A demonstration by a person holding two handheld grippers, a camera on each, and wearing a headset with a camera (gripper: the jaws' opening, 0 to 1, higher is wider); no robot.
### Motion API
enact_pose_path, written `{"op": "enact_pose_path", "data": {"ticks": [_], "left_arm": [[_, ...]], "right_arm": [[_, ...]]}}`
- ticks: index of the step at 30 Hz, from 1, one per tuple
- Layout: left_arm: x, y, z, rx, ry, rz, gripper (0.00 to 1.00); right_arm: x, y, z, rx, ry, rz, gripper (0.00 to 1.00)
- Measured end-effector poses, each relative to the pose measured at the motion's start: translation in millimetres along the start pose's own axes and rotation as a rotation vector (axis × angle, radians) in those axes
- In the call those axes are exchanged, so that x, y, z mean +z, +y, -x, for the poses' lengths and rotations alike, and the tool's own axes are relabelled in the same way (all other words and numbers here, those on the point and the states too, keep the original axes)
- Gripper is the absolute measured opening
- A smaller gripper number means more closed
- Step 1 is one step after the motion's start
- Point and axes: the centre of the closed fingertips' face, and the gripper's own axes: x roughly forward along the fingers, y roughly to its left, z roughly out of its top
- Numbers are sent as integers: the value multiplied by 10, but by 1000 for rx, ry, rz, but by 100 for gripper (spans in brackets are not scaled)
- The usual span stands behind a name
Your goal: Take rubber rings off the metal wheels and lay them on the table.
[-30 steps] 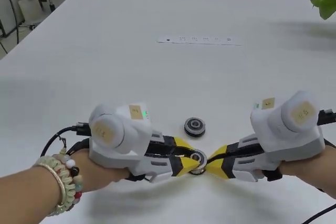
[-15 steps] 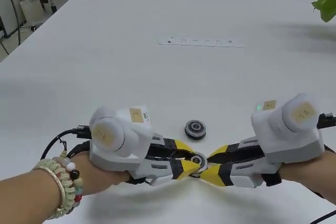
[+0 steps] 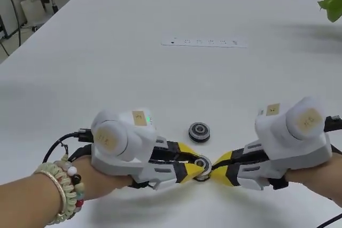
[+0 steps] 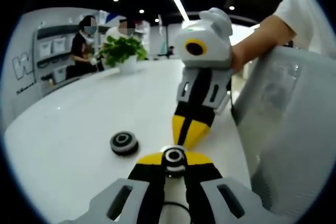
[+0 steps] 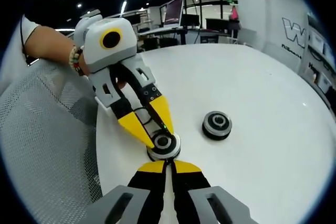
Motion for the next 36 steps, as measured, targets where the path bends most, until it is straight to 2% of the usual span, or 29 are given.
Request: {"op": "enact_pose_path", "data": {"ticks": [6, 9, 14, 17, 18, 21, 23, 24, 26, 33, 36], "left_arm": [[1, 0, -3, 0, 0, -1, 14], [2, -1, -4, 0, 0, -1, 14], [2, 0, -3, -1, -1, -2, 14], [2, 0, -2, -1, -1, -2, 14], [2, 0, -2, -1, -1, -2, 14], [2, 0, 0, -1, -1, -2, 14], [2, 0, -1, -1, -1, -3, 14], [2, 1, -1, -1, -1, -2, 14], [2, 1, -1, 0, -1, -3, 14], [2, 0, -1, 0, 3, -7, 14], [-4, 3, -3, 3, 13, -26, 14]], "right_arm": [[-6, -5, -4, -7, 11, -7, 0], [-13, -18, -4, -12, 29, -78, 0], [-11, -32, 19, -3, 19, -182, 0], [-7, -41, 25, 0, 14, -202, 0], [-6, -35, 29, 3, 13, -229, 0], [-2, -41, 43, 11, 4, -273, 0], [34, -64, 66, 11, -22, -314, 0], [53, -65, 80, 17, -38, -364, 0], [106, -71, 92, 30, -73, -399, 0], [132, -13, 81, 40, -72, -440, 0], [136, -15, 90, 43, -75, -455, 0]]}}
